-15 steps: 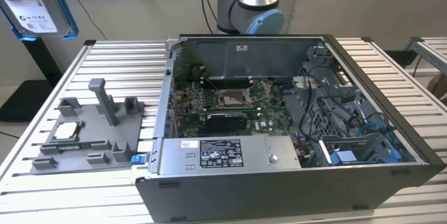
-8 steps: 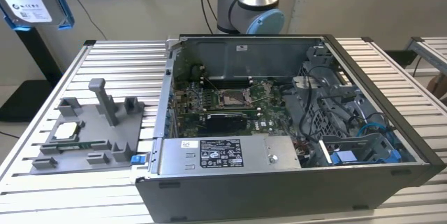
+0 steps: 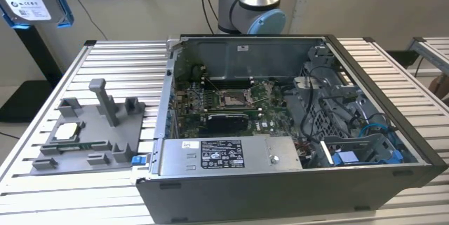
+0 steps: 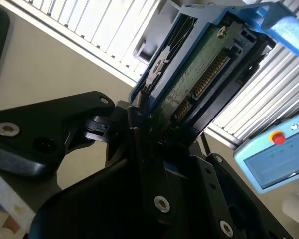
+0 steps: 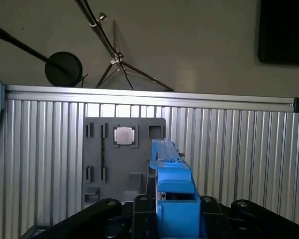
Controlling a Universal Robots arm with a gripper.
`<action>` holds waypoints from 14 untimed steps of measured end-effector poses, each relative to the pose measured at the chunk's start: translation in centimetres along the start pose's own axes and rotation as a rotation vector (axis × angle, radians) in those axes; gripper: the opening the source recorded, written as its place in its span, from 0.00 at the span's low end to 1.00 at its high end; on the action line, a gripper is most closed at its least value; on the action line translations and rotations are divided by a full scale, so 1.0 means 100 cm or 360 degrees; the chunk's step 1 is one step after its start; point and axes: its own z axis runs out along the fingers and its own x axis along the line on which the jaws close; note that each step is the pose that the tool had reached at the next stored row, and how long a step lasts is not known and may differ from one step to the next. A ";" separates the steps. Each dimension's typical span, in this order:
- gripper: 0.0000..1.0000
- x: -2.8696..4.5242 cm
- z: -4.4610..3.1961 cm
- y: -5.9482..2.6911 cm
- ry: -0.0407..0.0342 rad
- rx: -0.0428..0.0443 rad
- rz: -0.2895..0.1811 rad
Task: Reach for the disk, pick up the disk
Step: 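Pick up the disk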
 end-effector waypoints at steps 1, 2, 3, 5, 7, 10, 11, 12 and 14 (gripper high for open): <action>0.00 0.0000 0.0000 -0.0002 0.0000 0.0000 0.0000; 0.00 0.0000 0.0000 -0.0007 0.0000 0.0000 0.0000; 0.00 0.0001 0.0000 -0.0014 0.0000 0.0000 0.0000; 0.00 0.0001 -0.0002 -0.0045 0.0000 0.0000 0.0000; 0.00 0.0002 -0.0003 -0.0091 0.0000 0.0000 0.0000; 0.00 0.0004 -0.0004 -0.0155 0.0000 0.0000 0.0000; 0.00 0.0005 -0.0005 -0.0177 0.0000 0.0000 0.0000; 0.00 0.0005 -0.0005 -0.0200 0.0000 0.0000 0.0000; 0.00 0.0006 -0.0007 -0.0246 0.0000 0.0000 0.0000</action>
